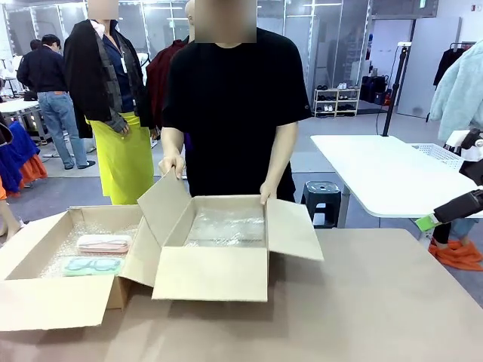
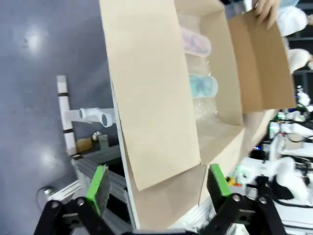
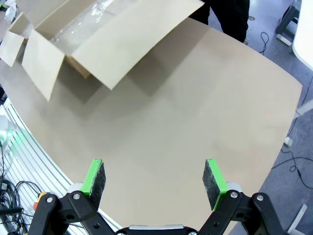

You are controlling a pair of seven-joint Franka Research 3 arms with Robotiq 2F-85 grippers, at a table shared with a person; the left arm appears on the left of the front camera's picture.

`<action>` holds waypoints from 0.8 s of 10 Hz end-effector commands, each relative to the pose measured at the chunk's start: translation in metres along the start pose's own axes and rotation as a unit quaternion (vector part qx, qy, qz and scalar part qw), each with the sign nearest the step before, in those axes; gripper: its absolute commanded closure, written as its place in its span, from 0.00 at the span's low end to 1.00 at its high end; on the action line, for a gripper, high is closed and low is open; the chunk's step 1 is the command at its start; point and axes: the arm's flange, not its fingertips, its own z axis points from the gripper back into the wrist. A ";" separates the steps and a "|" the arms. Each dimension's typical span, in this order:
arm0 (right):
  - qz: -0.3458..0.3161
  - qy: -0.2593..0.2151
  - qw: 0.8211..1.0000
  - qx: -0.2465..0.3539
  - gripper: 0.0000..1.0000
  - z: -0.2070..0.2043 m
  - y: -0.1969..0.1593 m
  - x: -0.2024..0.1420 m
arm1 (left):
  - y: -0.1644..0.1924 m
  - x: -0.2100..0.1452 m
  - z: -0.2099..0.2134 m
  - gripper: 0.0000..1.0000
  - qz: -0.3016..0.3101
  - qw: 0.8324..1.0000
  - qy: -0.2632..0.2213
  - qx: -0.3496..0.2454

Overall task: Pack the glasses set securely to prepare it for shipping.
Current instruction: Position the Package Box on the left side of the table.

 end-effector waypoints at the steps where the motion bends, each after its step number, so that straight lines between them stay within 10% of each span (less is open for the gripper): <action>1: -0.005 0.003 1.000 -0.004 0.00 0.000 0.002 0.001 | -0.039 -0.037 -0.015 0.00 -0.053 0.997 -0.029 0.046; 8: -0.005 0.003 1.000 -0.004 0.00 0.000 0.002 0.001 | -0.208 -0.062 -0.024 0.00 -0.309 0.940 -0.056 0.131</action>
